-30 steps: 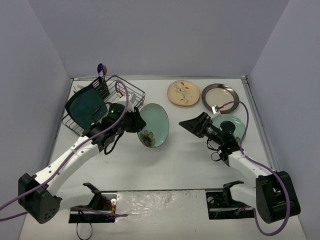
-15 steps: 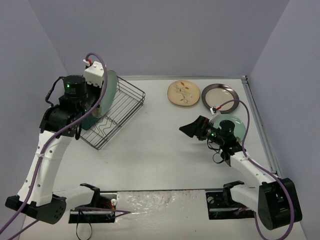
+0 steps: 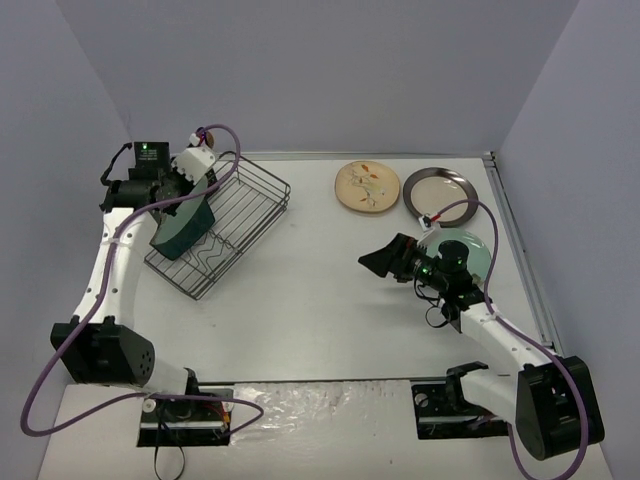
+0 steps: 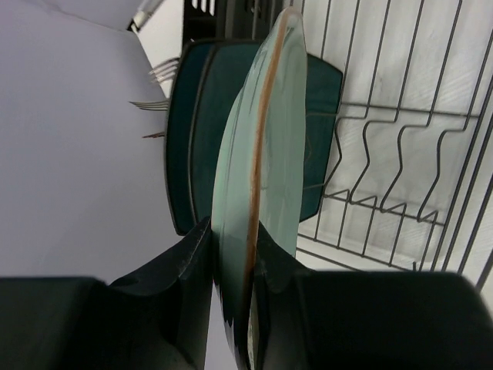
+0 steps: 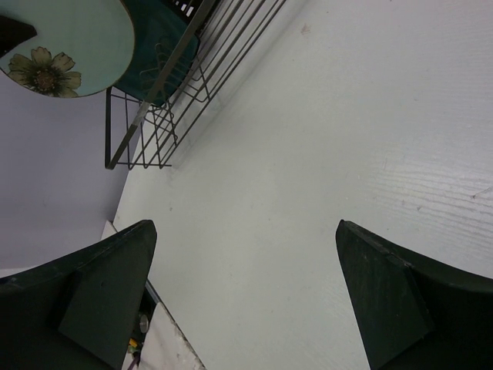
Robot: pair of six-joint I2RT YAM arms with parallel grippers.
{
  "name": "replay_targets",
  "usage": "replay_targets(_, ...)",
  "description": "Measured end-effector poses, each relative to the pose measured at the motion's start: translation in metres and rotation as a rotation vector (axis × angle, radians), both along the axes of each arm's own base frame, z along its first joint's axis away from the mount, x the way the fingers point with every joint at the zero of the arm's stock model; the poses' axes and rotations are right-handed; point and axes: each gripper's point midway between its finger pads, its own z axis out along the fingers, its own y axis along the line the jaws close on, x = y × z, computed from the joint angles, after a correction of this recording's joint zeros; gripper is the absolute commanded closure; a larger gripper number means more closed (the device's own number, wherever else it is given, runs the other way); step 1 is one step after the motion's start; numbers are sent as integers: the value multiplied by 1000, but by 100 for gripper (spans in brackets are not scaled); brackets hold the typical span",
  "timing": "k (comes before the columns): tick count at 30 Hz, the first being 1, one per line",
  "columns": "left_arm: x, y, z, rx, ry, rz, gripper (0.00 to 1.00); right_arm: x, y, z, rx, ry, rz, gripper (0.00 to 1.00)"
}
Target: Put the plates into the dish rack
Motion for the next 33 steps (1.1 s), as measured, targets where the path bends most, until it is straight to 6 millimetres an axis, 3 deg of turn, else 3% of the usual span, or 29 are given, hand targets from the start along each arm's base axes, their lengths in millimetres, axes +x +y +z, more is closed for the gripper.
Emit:
replay_targets(5,-1,13,-25,22,59,-31,100,0,0,0,-1,-1,0,0)
replay_targets(12,10,12,-38,-6,46,-70,100,0,0,-2,-4,4,0,0)
replay_targets(21,22,5,-78,-84,115,-70,100,0,-1,-5,-8,15,-2,0)
replay_targets(26,24,5,-103,-118,150,-55,87,0,-1,-8,-17,23,-2,0)
replay_targets(33,28,6,-100,-139,123,-33,70,-2,-4,-15,-39,47,-13,0)
